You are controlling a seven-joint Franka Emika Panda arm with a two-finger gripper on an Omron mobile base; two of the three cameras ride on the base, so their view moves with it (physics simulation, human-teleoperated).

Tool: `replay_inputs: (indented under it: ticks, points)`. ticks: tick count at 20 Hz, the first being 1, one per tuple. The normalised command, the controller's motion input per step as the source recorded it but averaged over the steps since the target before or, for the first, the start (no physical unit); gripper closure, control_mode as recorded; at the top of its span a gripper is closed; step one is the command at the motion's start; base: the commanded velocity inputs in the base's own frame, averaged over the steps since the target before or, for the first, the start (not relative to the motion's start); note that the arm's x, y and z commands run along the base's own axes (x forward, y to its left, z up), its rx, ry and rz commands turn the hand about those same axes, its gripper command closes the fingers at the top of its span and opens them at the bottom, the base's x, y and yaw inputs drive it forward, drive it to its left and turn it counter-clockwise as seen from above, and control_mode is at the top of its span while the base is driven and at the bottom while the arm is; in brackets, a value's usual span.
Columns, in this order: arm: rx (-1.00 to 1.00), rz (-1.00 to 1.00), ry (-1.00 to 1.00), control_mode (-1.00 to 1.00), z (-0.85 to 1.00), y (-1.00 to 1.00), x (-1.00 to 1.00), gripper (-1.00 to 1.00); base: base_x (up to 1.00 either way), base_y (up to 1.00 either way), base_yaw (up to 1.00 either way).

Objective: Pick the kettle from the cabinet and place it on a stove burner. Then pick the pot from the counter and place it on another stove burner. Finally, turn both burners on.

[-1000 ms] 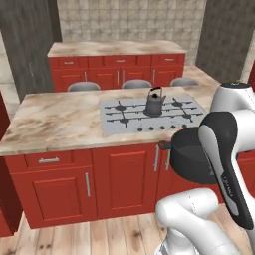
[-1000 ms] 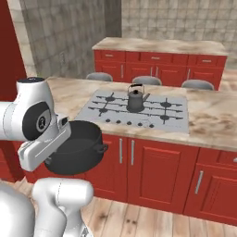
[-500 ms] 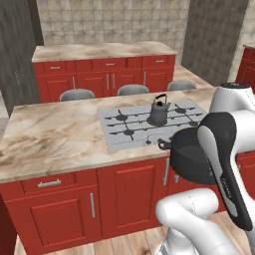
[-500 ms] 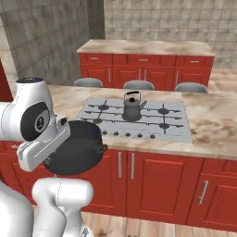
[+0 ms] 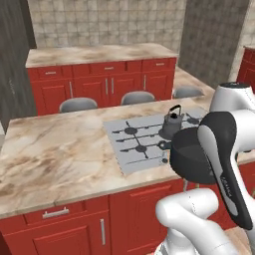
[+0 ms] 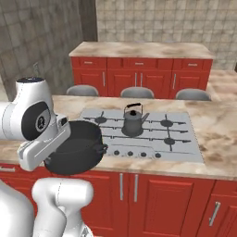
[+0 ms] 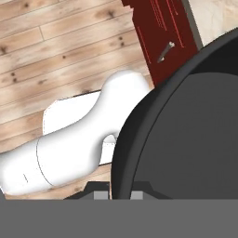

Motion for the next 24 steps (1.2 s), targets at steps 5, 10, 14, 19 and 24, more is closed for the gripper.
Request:
replay_inputs:
  ticks: [5,10,14,19,24]
  points:
    - [0.00,0.00,0.00,1.00,0.00,0.00,0.00,1.00,0.51,0.46,-0.06]
    - [0.00,0.00,0.00,1.00,0.00,0.00,0.00,1.00,0.42,0.30,-0.03]
    - [0.00,0.00,0.00,1.00,0.00,0.00,0.00,1.00,0.30,0.03,0.00]
    - [0.00,0.00,0.00,1.00,0.00,0.00,0.00,1.00,0.22,0.00,0.00]
    - [0.00,0.00,0.00,1.00,0.00,0.00,0.00,1.00,0.01,-0.24,0.00]
